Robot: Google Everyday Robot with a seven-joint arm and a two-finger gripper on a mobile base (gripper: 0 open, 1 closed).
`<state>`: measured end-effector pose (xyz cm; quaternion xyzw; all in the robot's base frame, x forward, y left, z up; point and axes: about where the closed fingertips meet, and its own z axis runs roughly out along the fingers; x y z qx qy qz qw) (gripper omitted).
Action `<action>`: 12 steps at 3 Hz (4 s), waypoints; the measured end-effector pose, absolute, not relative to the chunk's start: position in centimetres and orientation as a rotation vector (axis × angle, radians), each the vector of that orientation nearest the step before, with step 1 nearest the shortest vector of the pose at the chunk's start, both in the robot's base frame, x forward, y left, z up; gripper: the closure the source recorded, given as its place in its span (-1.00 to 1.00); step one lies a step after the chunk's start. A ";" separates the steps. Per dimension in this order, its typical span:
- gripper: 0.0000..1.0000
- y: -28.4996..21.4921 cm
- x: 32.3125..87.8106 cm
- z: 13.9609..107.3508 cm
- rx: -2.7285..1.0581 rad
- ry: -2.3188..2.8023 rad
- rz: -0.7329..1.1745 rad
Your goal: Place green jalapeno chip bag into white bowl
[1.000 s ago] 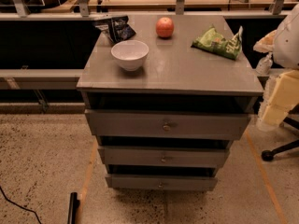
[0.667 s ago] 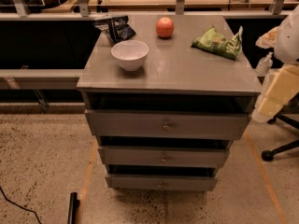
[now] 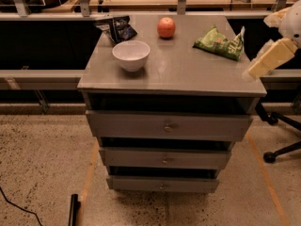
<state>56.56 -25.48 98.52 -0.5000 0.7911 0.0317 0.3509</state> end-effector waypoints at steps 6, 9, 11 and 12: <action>-1.00 -28.6 76.1 90.8 -0.668 2.133 0.139; -1.00 -31.4 83.8 86.4 -0.606 2.030 0.106; -0.19 -31.4 85.3 83.8 -0.624 2.027 0.149; 0.30 -31.4 85.3 84.0 -0.625 2.027 0.150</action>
Offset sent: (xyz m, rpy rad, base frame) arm 0.0465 -0.0045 -0.0048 0.1312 -0.0368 -0.0412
